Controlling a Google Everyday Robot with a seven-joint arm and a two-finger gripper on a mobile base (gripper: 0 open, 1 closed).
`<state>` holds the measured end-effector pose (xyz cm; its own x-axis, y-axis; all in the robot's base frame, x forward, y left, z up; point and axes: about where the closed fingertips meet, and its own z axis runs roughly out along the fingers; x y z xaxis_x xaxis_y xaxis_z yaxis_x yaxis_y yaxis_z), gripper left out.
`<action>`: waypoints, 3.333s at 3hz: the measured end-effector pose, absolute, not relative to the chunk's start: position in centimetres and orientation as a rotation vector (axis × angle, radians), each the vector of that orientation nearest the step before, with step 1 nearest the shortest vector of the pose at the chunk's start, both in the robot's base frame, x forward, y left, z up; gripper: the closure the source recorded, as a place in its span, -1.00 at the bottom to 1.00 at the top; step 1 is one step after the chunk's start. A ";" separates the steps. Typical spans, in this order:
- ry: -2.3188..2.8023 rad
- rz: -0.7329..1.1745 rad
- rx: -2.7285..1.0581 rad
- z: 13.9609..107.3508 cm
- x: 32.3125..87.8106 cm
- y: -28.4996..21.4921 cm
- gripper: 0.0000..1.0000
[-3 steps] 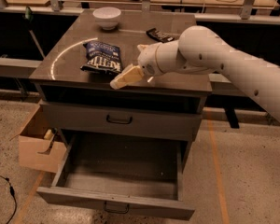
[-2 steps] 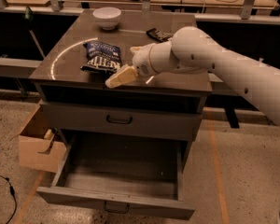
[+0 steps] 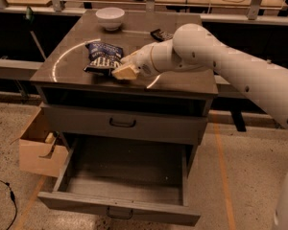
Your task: Place blue chip bag into middle drawer
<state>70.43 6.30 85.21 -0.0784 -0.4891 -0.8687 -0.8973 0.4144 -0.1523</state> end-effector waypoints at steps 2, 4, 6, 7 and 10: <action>1.717 0.548 -1.192 86.2 70.0 5.3 1.00; 1.664 0.686 -1.206 91.2 68.0 2.7 1.00; 1.589 0.940 -1.336 94.7 60.4 0.1 1.00; 1.564 1.038 -1.368 95.4 57.1 -1.0 1.00; 1.727 0.682 -1.581 87.2 49.5 -5.3 1.00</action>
Offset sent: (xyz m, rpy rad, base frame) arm -0.0054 -0.0262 0.0243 0.0582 -0.0069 -0.0369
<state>49.50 -5.26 87.20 -0.0218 -0.6288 -0.7772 -0.9902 0.1211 -0.0702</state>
